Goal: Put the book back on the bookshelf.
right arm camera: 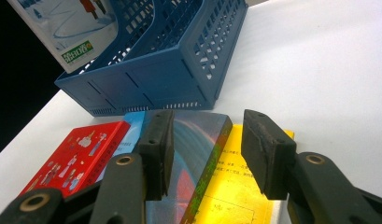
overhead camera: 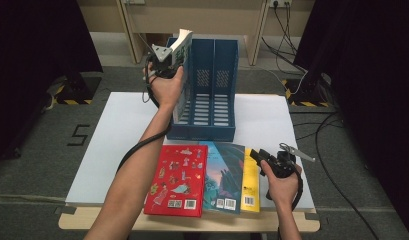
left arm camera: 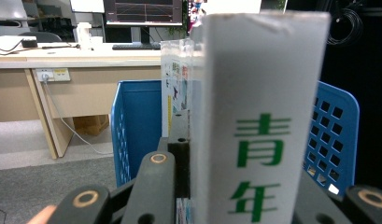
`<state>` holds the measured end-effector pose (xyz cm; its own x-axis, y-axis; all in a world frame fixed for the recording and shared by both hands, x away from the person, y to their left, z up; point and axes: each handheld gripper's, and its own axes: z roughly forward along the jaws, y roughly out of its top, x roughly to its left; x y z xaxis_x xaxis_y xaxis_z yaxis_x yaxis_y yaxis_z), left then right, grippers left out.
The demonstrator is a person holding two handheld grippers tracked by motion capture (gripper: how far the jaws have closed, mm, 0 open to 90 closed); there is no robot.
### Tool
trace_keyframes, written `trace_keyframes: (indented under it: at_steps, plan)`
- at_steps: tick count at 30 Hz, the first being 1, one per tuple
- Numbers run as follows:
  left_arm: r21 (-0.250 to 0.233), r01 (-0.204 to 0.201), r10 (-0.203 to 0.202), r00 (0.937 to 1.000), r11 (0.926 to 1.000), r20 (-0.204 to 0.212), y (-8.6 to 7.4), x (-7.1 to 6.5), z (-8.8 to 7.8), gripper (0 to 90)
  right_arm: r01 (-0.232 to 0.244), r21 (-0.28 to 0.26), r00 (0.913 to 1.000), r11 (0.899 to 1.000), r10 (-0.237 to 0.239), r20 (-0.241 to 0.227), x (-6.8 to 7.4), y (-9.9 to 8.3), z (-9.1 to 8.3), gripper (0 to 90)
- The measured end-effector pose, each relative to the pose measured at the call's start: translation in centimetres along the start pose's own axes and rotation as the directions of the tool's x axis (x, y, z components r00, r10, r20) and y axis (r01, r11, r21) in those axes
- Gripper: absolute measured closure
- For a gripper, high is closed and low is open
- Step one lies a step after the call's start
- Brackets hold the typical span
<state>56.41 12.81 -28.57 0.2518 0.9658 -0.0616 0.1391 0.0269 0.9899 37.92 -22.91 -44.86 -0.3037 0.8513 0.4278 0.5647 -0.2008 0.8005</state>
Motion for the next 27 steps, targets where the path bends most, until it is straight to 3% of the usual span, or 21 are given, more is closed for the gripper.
trace_keyframes:
  at_steps: [6, 13, 17, 27]
  plan:
    - [0.006, -0.007, 0.007, 0.9999, 1.0, -0.01, -0.3, 0.1, 0.3, 73.7, -0.001, 0.001, 1.0, 1.0, 0.001, -0.002, -0.1, 0.0, -0.1, 55.0]
    - [-0.024, -0.02, 0.02, 0.9998, 0.9995, -0.002, -0.6, 0.1, 0.6, 73.7, 0.011, 0.003, 0.9999, 1.0, -0.011, -0.001, 0.0, -0.1, 0.0, 55.0]
    - [-0.046, -0.054, 0.054, 0.9986, 0.9975, -0.001, -1.0, 0.1, 0.7, 73.7, -0.001, 0.007, 1.0, 1.0, 0.001, -0.005, 0.0, -0.1, 0.1, 55.0]
    - [-0.036, -0.047, 0.047, 0.9989, 0.9982, -0.002, -2.0, 0.3, 0.9, 73.7, -0.001, 0.008, 1.0, 1.0, 0.001, -0.005, 0.0, -0.2, 0.1, 55.0]
